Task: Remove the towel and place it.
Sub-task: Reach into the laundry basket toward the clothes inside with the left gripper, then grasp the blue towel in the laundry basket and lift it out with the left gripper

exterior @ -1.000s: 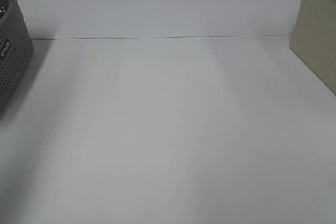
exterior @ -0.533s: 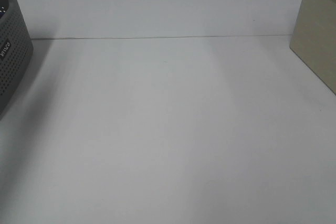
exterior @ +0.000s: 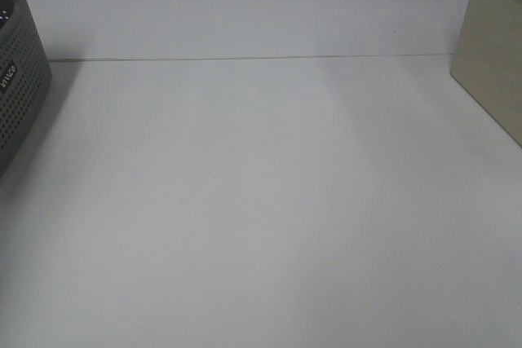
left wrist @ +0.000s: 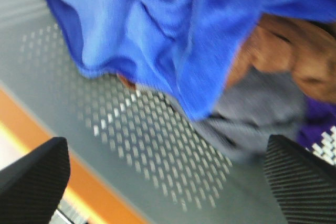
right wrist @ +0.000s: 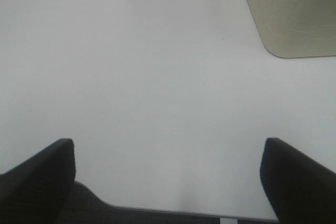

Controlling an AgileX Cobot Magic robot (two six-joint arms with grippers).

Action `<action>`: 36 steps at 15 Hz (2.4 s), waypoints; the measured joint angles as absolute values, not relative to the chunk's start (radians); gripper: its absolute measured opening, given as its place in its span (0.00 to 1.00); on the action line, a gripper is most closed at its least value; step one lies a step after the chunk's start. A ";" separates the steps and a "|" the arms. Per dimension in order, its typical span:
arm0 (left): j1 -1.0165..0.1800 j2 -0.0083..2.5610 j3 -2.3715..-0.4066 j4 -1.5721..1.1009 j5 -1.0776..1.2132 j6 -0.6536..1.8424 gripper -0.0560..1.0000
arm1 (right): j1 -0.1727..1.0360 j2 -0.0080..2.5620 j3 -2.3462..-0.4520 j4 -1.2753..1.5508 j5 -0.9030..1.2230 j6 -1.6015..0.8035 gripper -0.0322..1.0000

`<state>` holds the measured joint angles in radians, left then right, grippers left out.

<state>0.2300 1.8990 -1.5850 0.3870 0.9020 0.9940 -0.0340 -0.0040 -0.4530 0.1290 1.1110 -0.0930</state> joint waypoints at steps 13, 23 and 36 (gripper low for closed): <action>0.257 2.173 -1.662 0.450 0.722 1.003 0.88 | -0.034 -0.004 -0.453 0.129 1.111 -0.093 0.93; 0.264 2.178 -1.667 0.448 0.729 1.003 0.16 | -0.034 -0.004 -0.453 0.129 1.111 -0.093 0.93; 0.264 2.084 -1.667 0.447 0.827 0.863 0.05 | -0.034 -0.004 -0.453 0.132 1.111 -0.093 0.93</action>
<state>0.2640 2.0840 -1.6670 0.4470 0.8270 0.8630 -0.0340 -0.0040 -0.4530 0.1320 1.1110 -0.0930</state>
